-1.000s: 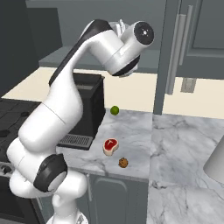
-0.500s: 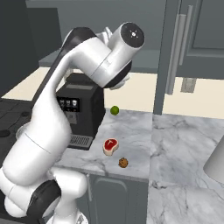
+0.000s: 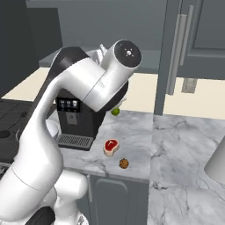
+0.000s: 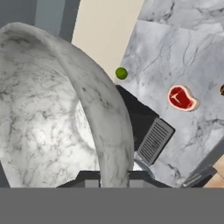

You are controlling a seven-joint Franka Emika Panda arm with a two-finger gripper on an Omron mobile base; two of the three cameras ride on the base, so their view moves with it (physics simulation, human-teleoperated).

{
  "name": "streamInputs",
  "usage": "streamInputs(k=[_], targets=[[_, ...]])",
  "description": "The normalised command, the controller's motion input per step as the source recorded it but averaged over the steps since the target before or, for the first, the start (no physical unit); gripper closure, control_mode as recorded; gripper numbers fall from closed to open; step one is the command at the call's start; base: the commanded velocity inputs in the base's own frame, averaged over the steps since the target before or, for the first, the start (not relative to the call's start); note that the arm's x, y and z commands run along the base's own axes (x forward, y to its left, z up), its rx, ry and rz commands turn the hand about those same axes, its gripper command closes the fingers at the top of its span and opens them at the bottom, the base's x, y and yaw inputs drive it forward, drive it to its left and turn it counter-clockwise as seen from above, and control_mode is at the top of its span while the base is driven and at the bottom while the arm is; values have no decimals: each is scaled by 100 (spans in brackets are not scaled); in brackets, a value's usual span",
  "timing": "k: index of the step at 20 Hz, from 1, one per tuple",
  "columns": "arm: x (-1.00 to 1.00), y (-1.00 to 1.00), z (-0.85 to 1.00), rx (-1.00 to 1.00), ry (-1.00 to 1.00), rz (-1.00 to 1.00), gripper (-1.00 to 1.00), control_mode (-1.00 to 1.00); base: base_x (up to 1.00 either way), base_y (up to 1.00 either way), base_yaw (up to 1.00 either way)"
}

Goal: Pick both bowls and place them on the counter. Then place the steak in one bowl and place the cookie dough ball in the other bowl.

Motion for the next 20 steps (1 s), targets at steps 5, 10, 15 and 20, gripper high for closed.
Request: streamInputs(k=[5, 10, 15, 20], targets=[[-34, -4, -47, 0, 5, 0, 100, -100, 0, 0, 0], [5, -6, -64, 0, 19, -5, 100, -100, 0, 0, 0], [25, -18, -48, 3, 12, -9, 100, -100, 0, 0, 0], [30, -29, -22, 7, 6, -11, 100, -100, 0, 0, 0]])
